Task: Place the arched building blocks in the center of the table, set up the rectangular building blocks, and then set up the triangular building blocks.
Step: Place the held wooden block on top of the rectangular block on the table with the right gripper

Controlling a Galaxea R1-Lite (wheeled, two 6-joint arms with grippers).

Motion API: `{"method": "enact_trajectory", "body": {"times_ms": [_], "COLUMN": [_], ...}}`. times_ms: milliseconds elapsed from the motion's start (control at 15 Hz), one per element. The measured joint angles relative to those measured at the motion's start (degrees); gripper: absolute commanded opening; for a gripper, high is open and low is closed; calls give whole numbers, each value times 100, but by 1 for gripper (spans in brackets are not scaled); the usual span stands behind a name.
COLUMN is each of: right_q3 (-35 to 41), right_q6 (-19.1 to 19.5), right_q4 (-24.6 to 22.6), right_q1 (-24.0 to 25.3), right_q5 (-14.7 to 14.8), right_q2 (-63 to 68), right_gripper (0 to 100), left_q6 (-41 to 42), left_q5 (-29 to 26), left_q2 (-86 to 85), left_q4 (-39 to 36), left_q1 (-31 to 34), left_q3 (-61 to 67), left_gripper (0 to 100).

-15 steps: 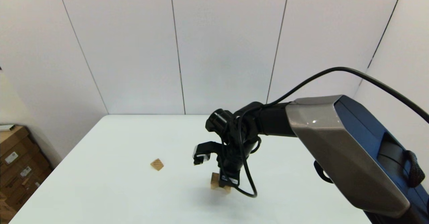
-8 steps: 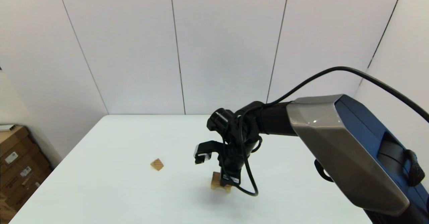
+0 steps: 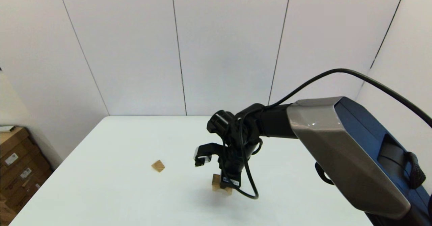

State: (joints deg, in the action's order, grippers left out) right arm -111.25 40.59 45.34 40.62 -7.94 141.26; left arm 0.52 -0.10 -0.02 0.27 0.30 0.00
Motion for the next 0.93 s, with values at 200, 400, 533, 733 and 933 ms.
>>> {"method": "enact_trajectory", "body": {"times_ms": [200, 400, 533, 733, 933], "right_q3": [0, 0, 0, 0, -2], "right_q6": [0, 2, 2, 2, 4], "right_q4": [0, 2, 0, 2, 6], "right_q1": [-2, -5, -5, -5, -5], "right_q5": [0, 2, 0, 4, 9], "right_q2": [7, 9, 9, 11, 11], "right_gripper": [0, 0, 0, 0, 0], "left_q6": [0, 0, 0, 2, -1], "left_q5": [0, 0, 0, 0, 0], "left_q2": [0, 0, 0, 0, 0], "left_q4": [-2, 0, -2, -2, -2], "left_q1": [0, 0, 0, 0, 2], "left_q3": [0, 0, 0, 0, 0], "left_gripper": [100, 100, 100, 100, 100]}}
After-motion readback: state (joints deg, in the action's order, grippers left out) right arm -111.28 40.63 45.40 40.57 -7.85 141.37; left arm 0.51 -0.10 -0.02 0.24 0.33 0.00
